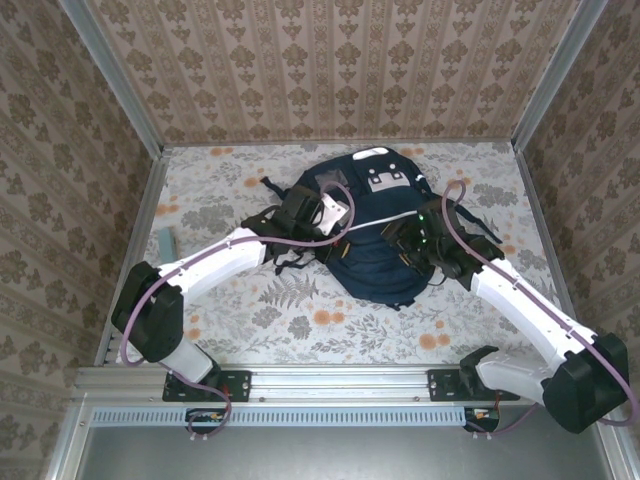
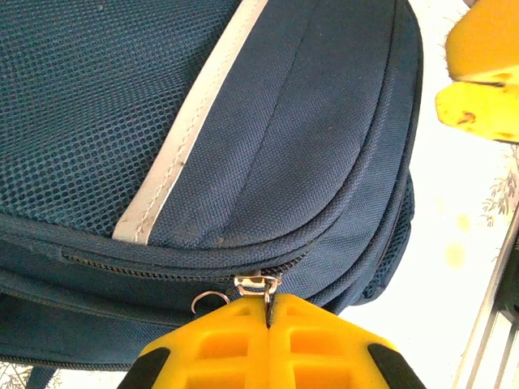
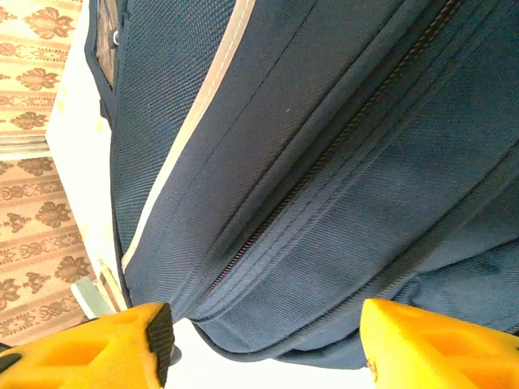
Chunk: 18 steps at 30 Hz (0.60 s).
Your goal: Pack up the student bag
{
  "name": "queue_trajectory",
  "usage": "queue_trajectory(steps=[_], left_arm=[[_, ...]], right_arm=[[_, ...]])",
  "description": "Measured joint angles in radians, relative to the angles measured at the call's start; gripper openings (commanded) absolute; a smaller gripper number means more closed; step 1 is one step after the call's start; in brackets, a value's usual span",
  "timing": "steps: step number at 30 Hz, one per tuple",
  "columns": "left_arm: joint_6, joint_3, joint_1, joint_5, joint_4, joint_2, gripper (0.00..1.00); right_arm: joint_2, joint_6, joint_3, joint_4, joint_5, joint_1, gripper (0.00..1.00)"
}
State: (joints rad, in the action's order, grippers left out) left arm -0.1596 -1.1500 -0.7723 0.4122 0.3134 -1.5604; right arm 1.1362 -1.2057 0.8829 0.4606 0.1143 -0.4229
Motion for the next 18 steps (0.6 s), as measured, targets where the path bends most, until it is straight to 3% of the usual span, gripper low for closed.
queue_trajectory(steps=[6, 13, 18], left_arm=[[0.0, -0.001, -0.001, -0.005, 0.001, 0.0, 0.0], [0.011, -0.001, -0.006, -0.048, 0.031, 0.0, 0.0], [0.007, 0.001, 0.005, -0.124, 0.058, 0.005, 0.0]], right_arm=[[0.076, -0.027, 0.008, -0.044, 0.009, -0.003, 0.44], [0.127, -0.021, 0.046, -0.063, 0.014, -0.005, 0.13], [0.127, -0.018, 0.048, -0.061, 0.009, -0.009, 0.04]])
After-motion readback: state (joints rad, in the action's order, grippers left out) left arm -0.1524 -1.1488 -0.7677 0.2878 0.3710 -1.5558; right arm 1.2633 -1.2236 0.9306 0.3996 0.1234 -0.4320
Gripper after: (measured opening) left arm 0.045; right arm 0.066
